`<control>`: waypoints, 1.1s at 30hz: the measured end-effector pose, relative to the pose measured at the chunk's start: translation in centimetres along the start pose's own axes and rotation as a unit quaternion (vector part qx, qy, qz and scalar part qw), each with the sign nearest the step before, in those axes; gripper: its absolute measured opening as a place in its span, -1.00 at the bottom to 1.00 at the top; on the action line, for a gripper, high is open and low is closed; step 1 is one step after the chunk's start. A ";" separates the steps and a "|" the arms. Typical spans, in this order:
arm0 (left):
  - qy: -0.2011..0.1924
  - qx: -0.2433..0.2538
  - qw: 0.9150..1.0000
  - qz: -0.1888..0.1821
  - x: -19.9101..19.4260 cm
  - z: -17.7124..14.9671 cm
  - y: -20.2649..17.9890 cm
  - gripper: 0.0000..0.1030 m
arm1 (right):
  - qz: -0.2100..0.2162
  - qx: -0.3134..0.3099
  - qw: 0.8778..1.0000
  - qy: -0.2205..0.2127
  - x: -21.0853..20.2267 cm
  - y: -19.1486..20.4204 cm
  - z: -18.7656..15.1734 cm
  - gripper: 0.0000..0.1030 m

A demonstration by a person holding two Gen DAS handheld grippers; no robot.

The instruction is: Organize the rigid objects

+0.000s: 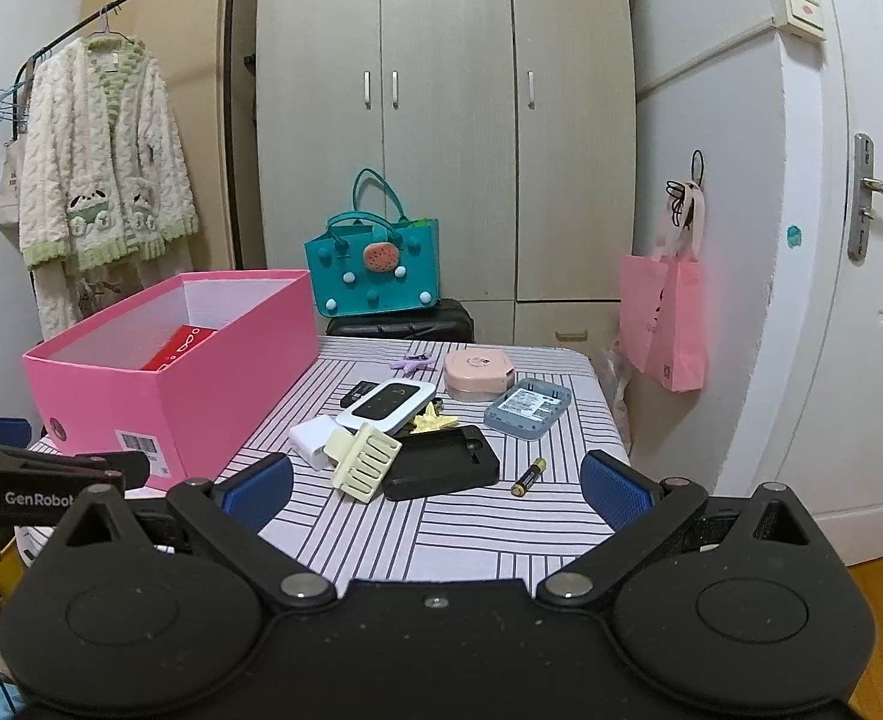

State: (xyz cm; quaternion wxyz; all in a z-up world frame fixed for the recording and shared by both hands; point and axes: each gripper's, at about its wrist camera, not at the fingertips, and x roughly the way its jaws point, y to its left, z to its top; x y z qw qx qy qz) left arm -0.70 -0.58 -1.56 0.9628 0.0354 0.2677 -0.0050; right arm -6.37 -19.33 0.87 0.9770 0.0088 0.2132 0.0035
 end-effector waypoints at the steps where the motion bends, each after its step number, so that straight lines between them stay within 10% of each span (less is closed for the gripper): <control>1: -0.001 0.000 1.000 0.000 0.0 0.0 0.0 1.00 | 0.000 0.000 1.000 0.000 0.0 0.0 0.0 1.00; 33: 0.012 -0.010 1.000 0.001 0.1 -0.2 0.9 1.00 | 0.024 -0.003 1.000 -0.006 0.4 0.6 -0.7 1.00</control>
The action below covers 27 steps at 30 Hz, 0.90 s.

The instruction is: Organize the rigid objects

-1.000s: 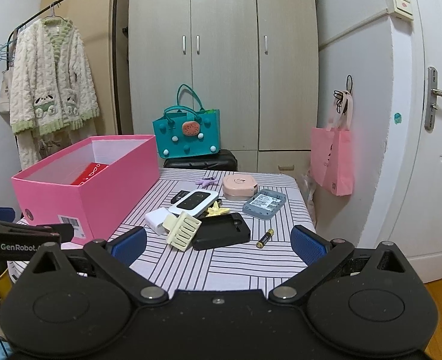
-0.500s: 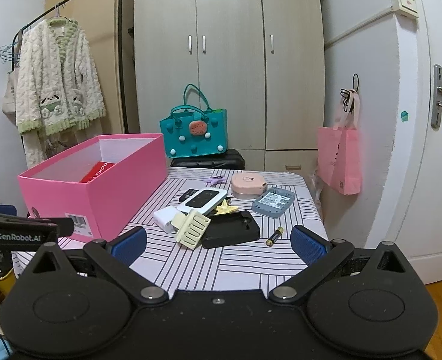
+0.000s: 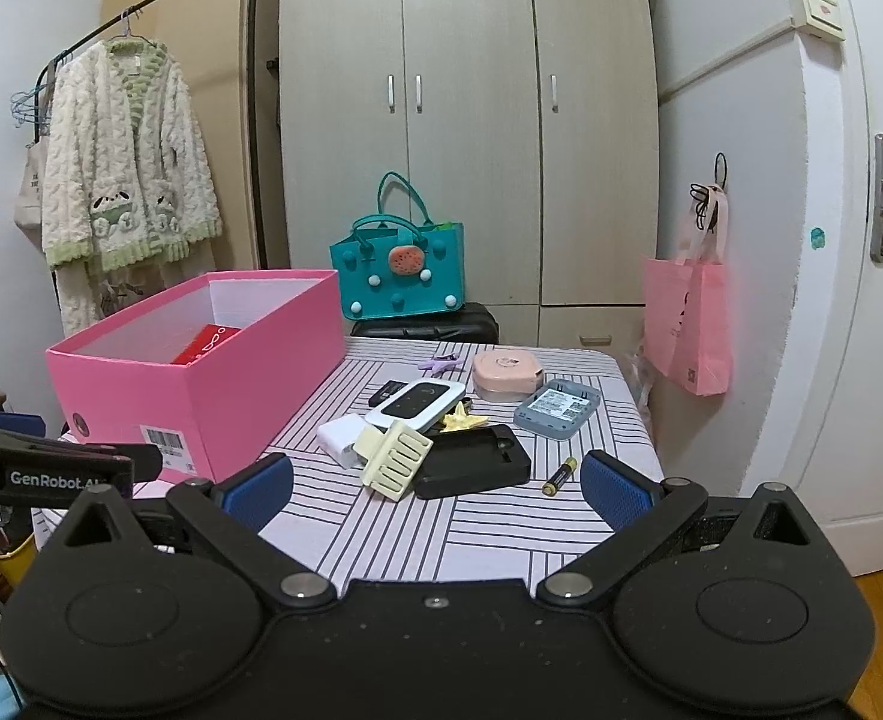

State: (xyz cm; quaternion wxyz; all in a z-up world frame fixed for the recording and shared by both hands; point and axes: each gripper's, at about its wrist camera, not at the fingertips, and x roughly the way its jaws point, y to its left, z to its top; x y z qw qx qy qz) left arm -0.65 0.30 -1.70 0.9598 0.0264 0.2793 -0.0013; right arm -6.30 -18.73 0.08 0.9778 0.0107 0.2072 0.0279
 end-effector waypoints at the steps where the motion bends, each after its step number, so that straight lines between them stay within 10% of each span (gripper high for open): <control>1: 0.001 0.001 1.000 0.000 0.0 0.1 0.0 1.00 | 0.000 0.000 1.000 0.000 0.0 0.0 0.0 1.00; 27: -0.001 -0.012 1.000 -0.027 0.8 -0.1 0.1 1.00 | 0.001 -0.008 1.000 0.016 1.2 0.3 -0.4 1.00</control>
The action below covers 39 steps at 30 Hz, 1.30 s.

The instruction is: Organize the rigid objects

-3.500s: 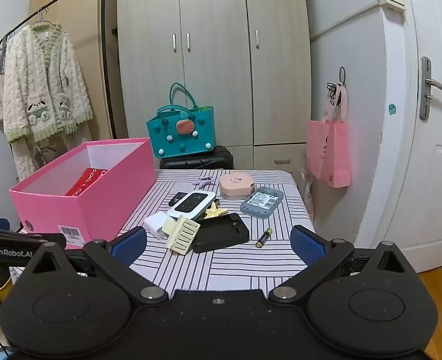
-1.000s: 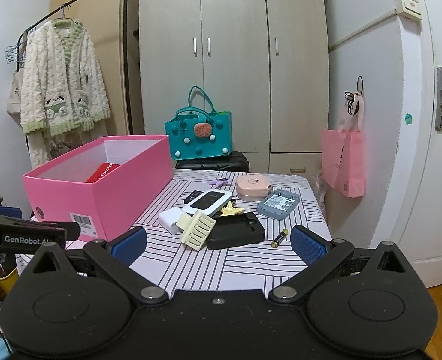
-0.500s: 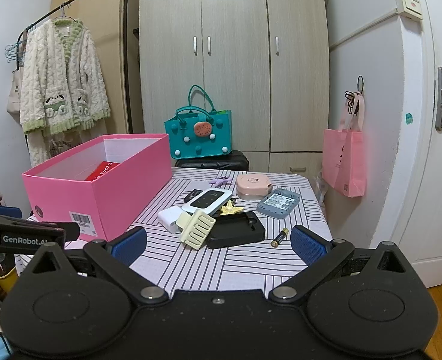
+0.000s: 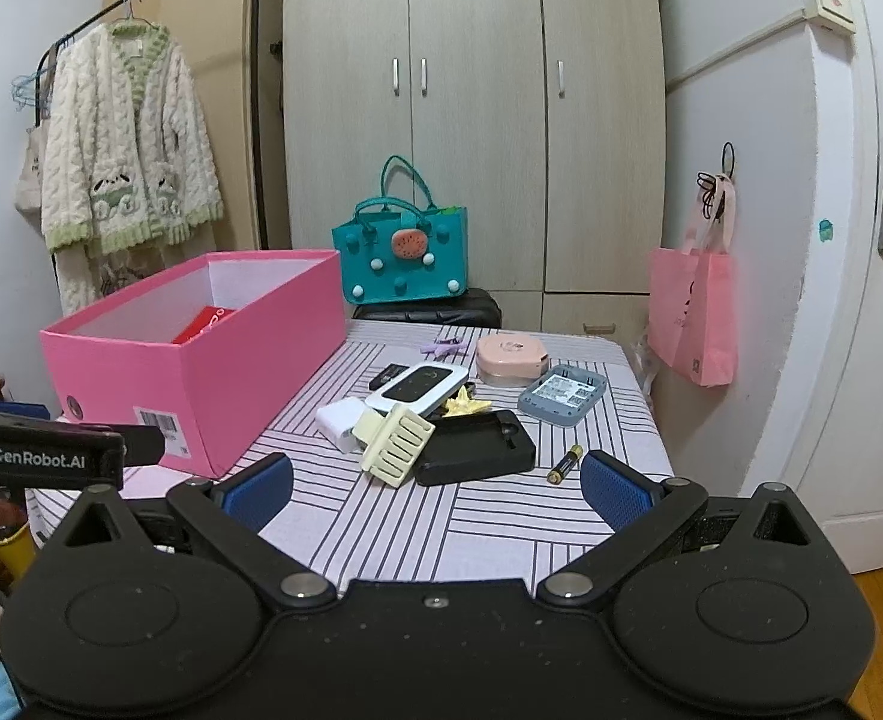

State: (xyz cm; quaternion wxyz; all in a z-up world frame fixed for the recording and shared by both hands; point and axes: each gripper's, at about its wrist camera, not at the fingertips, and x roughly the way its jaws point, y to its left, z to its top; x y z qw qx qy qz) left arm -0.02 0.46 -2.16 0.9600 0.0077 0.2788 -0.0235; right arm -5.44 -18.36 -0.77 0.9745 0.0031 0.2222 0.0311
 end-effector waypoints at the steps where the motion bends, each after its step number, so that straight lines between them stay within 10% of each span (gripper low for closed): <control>1: -0.001 0.002 1.000 0.000 0.1 0.0 0.0 1.00 | 0.002 0.000 1.000 0.001 0.1 0.0 0.0 1.00; 12: -0.016 0.028 0.999 -0.013 0.7 2.4 2.9 1.00 | 0.059 -0.005 0.998 -0.022 3.5 -1.6 0.6 1.00; 22: 0.016 0.051 0.997 -0.053 2.0 7.6 7.7 0.99 | 0.115 -0.020 0.991 0.067 10.2 -1.5 2.1 0.85; 32: 0.041 0.078 0.994 0.060 8.0 11.2 12.0 0.79 | 0.121 0.021 0.989 0.079 14.4 -1.2 2.1 0.57; 39: 0.021 0.110 0.992 0.065 10.3 13.0 13.6 0.78 | 0.118 0.025 0.985 0.126 16.6 -0.9 2.2 0.29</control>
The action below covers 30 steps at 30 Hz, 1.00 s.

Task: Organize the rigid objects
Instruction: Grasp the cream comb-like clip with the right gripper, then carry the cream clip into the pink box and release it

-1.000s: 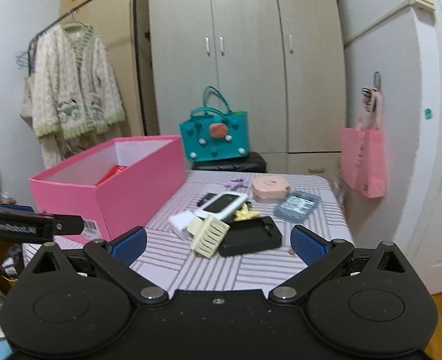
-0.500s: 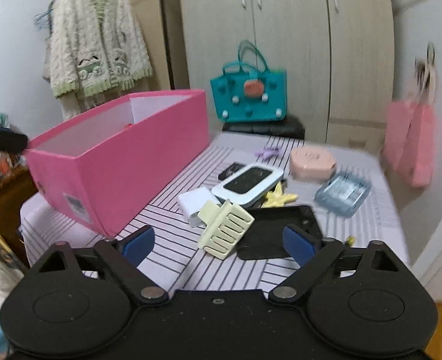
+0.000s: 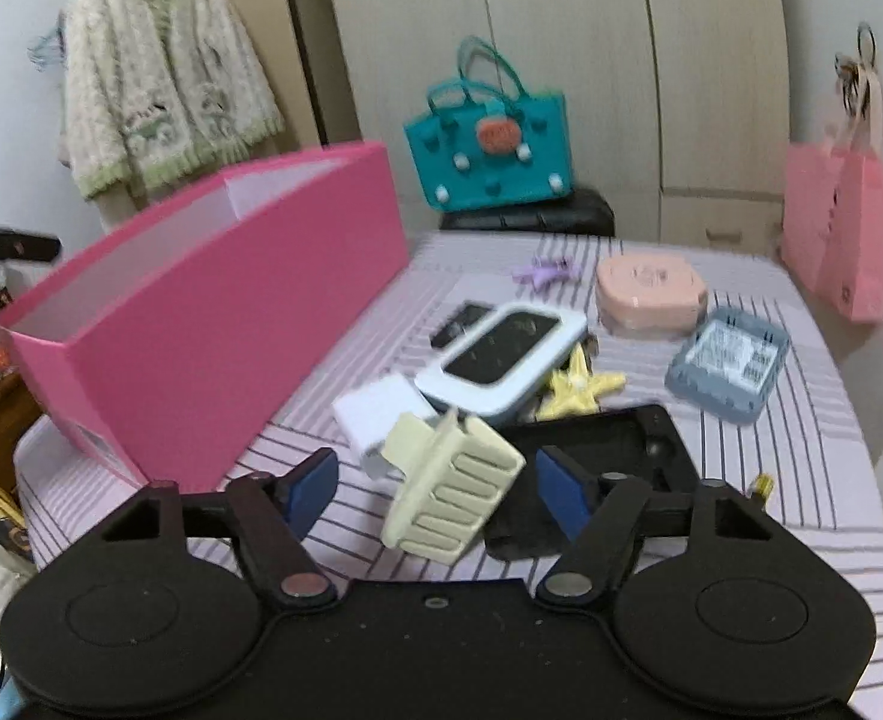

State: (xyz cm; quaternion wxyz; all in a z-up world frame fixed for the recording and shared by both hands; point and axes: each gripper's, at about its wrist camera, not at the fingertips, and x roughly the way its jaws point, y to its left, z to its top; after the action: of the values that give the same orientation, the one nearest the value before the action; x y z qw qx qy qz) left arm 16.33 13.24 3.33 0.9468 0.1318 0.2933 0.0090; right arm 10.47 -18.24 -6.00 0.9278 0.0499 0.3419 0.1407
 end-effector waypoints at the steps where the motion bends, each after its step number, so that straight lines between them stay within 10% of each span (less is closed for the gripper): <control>1: -0.009 0.012 1.000 0.000 0.4 0.3 0.1 0.78 | 0.004 0.004 1.000 0.006 0.2 -0.1 0.1 0.21; 6: -0.048 0.092 0.989 0.109 3.3 0.3 -1.3 0.77 | 0.031 0.016 0.999 0.017 0.6 -1.6 1.4 -0.21; 11: 0.044 0.006 0.999 0.007 6.7 1.4 1.3 0.47 | 0.052 -0.006 0.998 0.020 0.1 -1.3 2.7 -0.26; 13: 0.073 -0.020 0.997 -0.026 7.9 1.4 2.3 0.07 | 0.058 -0.011 0.998 0.023 0.1 -1.3 3.2 -0.26; 17: 0.123 -0.035 0.989 -0.069 10.0 1.0 3.2 -0.06 | 0.062 -0.014 0.998 0.026 -0.1 -1.5 4.5 -0.26; 22: 0.167 -0.040 0.981 -0.095 11.1 0.7 3.6 -0.86 | 0.070 -0.017 0.997 0.033 -0.2 -1.9 6.2 -0.26; 30: 0.159 -0.029 0.981 -0.104 10.3 0.9 2.9 -0.94 | 0.112 -0.024 0.993 0.041 -0.7 -0.9 10.5 -0.26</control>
State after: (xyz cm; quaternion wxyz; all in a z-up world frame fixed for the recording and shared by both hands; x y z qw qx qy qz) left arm 25.58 16.79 -0.92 0.8873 0.0702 0.4519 -0.0601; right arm 17.00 -19.27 2.23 0.8923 0.0598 0.3685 0.2538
